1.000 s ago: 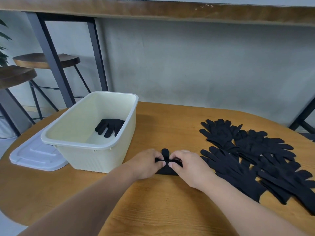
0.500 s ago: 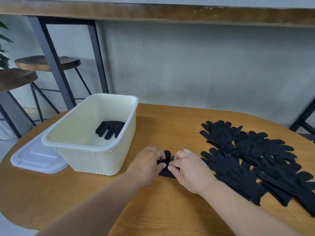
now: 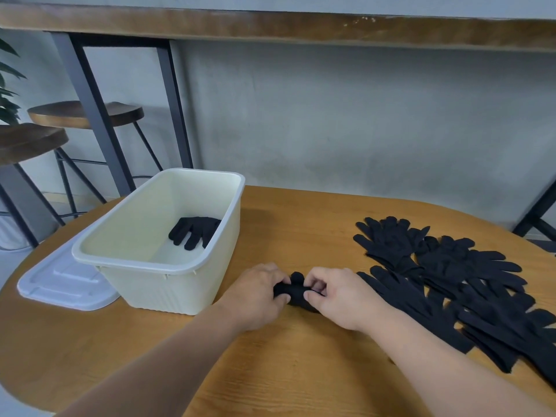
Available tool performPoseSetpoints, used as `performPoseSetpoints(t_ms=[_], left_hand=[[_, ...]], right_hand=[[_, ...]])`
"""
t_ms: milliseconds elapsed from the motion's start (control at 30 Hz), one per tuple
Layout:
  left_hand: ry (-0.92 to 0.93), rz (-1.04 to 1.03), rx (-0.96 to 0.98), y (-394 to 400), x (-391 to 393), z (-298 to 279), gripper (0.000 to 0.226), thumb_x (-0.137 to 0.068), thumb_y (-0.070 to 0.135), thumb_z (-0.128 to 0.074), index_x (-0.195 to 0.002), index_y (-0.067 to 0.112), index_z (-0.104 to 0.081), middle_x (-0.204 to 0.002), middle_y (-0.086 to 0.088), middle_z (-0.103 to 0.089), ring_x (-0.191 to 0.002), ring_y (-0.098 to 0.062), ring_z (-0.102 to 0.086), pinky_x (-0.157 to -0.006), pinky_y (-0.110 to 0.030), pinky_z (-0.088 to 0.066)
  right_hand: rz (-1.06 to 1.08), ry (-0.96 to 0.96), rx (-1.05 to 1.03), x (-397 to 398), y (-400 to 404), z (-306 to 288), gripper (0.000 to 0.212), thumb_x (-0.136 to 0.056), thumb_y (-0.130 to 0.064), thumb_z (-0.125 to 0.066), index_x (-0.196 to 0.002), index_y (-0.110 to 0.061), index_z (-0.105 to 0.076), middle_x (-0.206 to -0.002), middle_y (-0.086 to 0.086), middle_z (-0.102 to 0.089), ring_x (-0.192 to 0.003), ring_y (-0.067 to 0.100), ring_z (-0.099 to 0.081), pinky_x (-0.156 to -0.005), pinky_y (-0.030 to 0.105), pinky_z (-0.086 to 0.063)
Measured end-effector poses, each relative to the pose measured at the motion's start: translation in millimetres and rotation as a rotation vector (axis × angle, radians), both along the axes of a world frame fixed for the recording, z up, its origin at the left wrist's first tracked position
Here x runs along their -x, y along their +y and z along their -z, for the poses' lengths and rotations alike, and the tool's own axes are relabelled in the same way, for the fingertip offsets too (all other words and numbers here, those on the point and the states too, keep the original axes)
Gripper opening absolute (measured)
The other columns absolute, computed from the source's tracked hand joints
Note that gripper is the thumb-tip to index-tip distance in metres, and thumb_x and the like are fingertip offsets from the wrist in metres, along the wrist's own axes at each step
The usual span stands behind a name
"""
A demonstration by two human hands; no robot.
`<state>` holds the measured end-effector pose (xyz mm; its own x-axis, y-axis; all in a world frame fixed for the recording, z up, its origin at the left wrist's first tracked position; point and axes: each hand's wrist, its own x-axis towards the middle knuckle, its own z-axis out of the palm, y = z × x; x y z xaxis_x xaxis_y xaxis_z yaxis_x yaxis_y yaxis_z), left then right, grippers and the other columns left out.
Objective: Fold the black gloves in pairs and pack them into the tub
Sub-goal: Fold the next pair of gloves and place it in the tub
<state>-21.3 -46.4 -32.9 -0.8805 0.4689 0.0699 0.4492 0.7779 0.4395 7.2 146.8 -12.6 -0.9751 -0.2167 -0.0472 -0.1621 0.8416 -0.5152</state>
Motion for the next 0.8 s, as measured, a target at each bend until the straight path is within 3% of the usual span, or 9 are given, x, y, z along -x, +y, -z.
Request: performPoseSetpoints(t_ms=[100, 167, 300, 367, 433, 600, 733, 800], left_hand=[[-0.097, -0.068, -0.014, 10, 12, -3, 0.025, -0.094, 0.037, -0.053, -0.119, 0.032, -0.058, -0.102, 0.012, -0.054, -0.096, -0.009, -0.051, -0.078, -0.02, -0.037], [-0.126, -0.119, -0.02, 18, 20, -4, 0.021, -0.095, 0.038, -0.052, -0.114, 0.031, -0.057, -0.102, 0.008, -0.057, -0.092, -0.011, -0.053, -0.074, -0.022, -0.039], [-0.072, -0.197, -0.09, 29, 34, 6, 0.016, -0.093, 0.034, -0.057, -0.108, 0.027, -0.057, -0.112, 0.009, -0.047, -0.105, -0.012, -0.048, -0.09, -0.026, -0.042], [0.038, -0.214, -0.095, 32, 35, 7, 0.005, -0.092, 0.032, -0.058, -0.096, 0.028, -0.056, -0.107, 0.011, -0.046, -0.102, -0.01, -0.045, -0.092, -0.027, -0.041], [0.143, -0.206, -0.027, 35, 37, 9, 0.006, -0.094, 0.033, -0.055, -0.09, 0.03, -0.058, -0.102, 0.013, -0.049, -0.099, -0.01, -0.042, -0.09, -0.027, -0.038], [0.152, -0.119, 0.068, 33, 39, 8, 0.027, -0.1, 0.031, -0.04, -0.109, 0.032, -0.065, -0.109, 0.016, -0.054, -0.098, -0.008, -0.042, -0.09, -0.027, -0.038], [-0.047, -0.015, 0.051, 23, 32, 4, 0.045, -0.09, 0.033, -0.048, -0.135, 0.029, -0.048, -0.134, 0.018, -0.039, -0.119, -0.004, -0.035, -0.108, -0.023, -0.03], [-0.114, -0.017, 0.083, 22, 33, 0, 0.049, -0.09, 0.03, -0.054, -0.137, 0.029, -0.045, -0.139, 0.017, -0.037, -0.125, -0.006, -0.033, -0.111, -0.026, -0.028]], right_hand=[[0.073, -0.034, 0.125, 11, 5, 3, 0.006, -0.093, -0.032, -0.062, -0.095, -0.029, -0.066, -0.081, -0.013, -0.061, -0.069, 0.004, -0.056, -0.062, 0.02, -0.047], [0.097, 0.055, 0.112, 19, 9, 6, 0.006, -0.094, -0.028, -0.062, -0.093, -0.029, -0.067, -0.082, -0.014, -0.056, -0.07, 0.003, -0.051, -0.058, 0.011, -0.037], [-0.064, 0.204, -0.066, 28, 13, 14, 0.025, -0.1, -0.027, -0.048, -0.112, -0.026, -0.07, -0.091, -0.018, -0.049, -0.08, 0.0, -0.043, -0.063, 0.011, -0.032], [-0.156, 0.2, -0.122, 28, 16, 16, 0.034, -0.099, -0.04, -0.045, -0.12, -0.025, -0.068, -0.099, -0.014, -0.054, -0.097, 0.005, -0.046, -0.074, 0.02, -0.042], [-0.234, 0.169, -0.217, 32, 20, 18, 0.045, -0.093, -0.058, -0.045, -0.116, -0.025, -0.066, -0.103, -0.011, -0.055, -0.104, 0.008, -0.045, -0.077, 0.025, -0.043], [-0.278, 0.049, -0.242, 46, 28, 18, 0.034, -0.094, -0.052, -0.047, -0.112, -0.029, -0.064, -0.102, -0.012, -0.05, -0.104, 0.007, -0.044, -0.075, 0.02, -0.034], [-0.23, -0.104, -0.103, 58, 34, 12, 0.026, -0.094, -0.044, -0.052, -0.104, -0.028, -0.069, -0.1, -0.013, -0.053, -0.093, 0.007, -0.05, -0.073, 0.024, -0.045], [-0.198, -0.183, -0.07, 61, 34, 3, 0.024, -0.094, -0.042, -0.054, -0.103, -0.028, -0.071, -0.099, -0.015, -0.053, -0.086, 0.009, -0.054, -0.074, 0.03, -0.051]])
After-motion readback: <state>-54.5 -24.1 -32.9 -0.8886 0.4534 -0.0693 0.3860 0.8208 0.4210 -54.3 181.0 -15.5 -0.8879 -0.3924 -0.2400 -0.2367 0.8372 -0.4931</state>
